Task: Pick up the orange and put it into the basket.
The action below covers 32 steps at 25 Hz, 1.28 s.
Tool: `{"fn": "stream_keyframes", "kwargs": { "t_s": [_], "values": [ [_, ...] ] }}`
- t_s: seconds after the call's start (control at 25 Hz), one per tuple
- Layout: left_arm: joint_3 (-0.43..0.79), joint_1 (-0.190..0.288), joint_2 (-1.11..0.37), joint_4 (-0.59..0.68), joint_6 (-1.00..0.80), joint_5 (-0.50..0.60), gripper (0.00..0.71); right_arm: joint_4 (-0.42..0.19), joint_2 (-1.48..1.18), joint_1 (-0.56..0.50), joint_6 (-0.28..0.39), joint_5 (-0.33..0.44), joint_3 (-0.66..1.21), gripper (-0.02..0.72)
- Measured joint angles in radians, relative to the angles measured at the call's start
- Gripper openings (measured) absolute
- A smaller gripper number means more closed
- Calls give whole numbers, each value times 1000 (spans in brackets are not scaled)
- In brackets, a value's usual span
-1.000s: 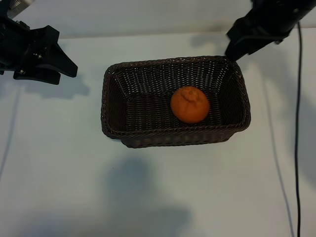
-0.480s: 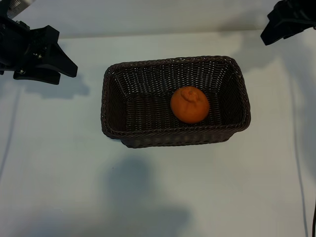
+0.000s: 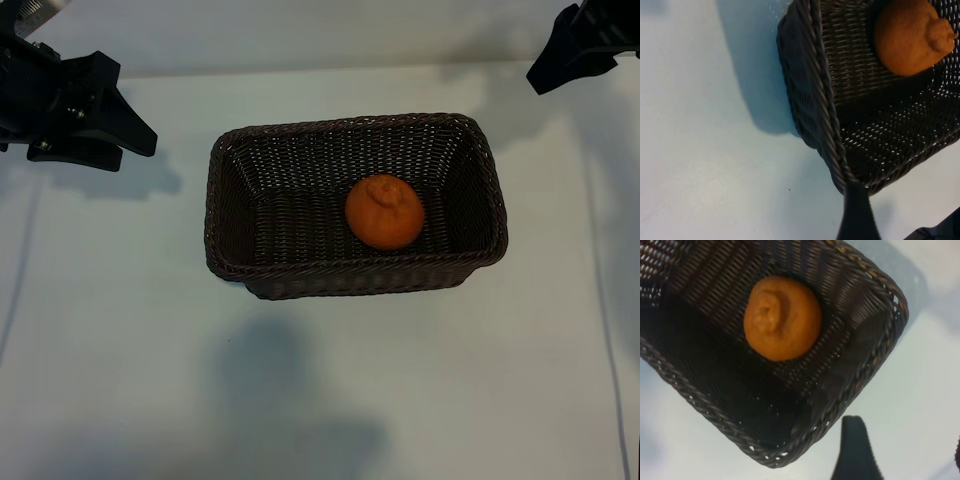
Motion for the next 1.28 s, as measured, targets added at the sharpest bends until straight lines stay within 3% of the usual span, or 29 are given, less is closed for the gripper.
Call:
{"fn": "stream_keyframes", "kwargs": {
  "t_s": [0.24, 0.76, 1.28],
  "values": [
    [0, 0, 0, 0, 1, 0, 520, 18, 0, 0, -43, -1, 11, 464],
    [0, 0, 0, 0, 1, 0, 520, 18, 0, 0, 44, -1, 11, 464],
    [0, 0, 0, 0, 1, 0, 520, 18, 0, 0, 51, -1, 11, 464]
  ]
}}
